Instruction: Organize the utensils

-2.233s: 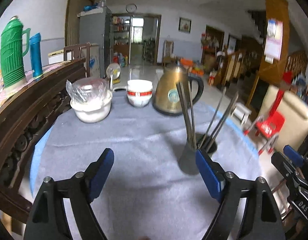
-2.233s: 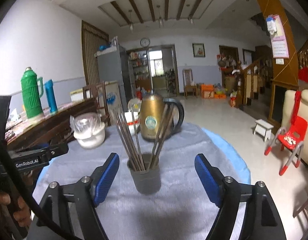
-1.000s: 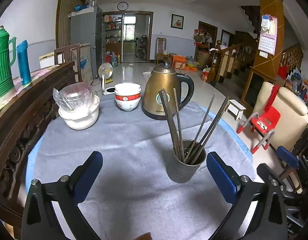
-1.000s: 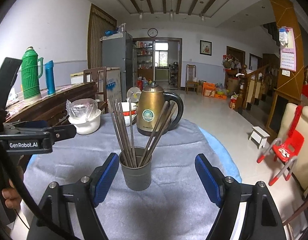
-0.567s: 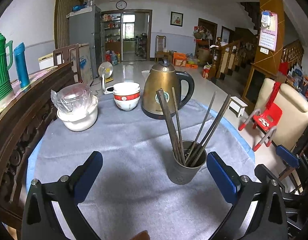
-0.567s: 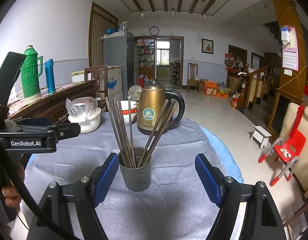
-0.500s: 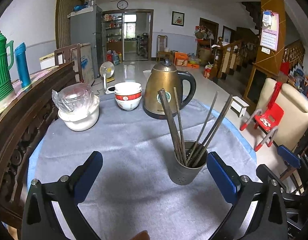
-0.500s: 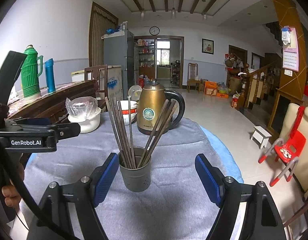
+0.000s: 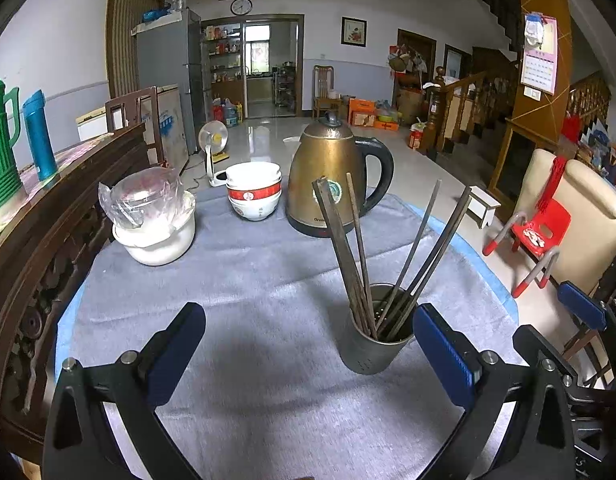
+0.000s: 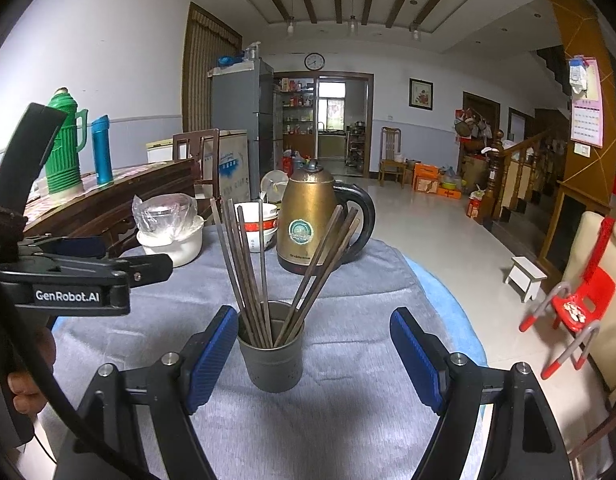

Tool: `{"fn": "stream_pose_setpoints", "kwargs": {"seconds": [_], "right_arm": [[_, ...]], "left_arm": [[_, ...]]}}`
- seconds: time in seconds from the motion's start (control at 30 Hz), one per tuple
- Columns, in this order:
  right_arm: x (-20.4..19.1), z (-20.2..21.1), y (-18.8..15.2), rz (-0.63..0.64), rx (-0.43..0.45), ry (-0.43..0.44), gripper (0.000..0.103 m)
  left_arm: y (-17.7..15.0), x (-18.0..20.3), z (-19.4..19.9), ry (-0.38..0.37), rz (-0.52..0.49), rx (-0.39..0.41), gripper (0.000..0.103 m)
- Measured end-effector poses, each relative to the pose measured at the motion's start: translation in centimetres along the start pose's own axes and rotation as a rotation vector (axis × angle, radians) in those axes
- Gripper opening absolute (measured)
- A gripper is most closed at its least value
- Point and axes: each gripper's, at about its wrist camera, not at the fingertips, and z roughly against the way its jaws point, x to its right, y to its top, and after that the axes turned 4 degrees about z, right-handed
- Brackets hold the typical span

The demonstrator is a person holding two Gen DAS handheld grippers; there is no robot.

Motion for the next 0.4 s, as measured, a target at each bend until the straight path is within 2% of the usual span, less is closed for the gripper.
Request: {"fn": "stream_pose_setpoints", "kwargs": {"seconds": [0.4], "right_arm": [[-0.40, -0.03, 0.52, 0.013, 0.006, 0.010, 0.081]], "left_arm": [[0.05, 0.72, 0.65, -0.012, -0.030, 0.002, 0.103]]}}
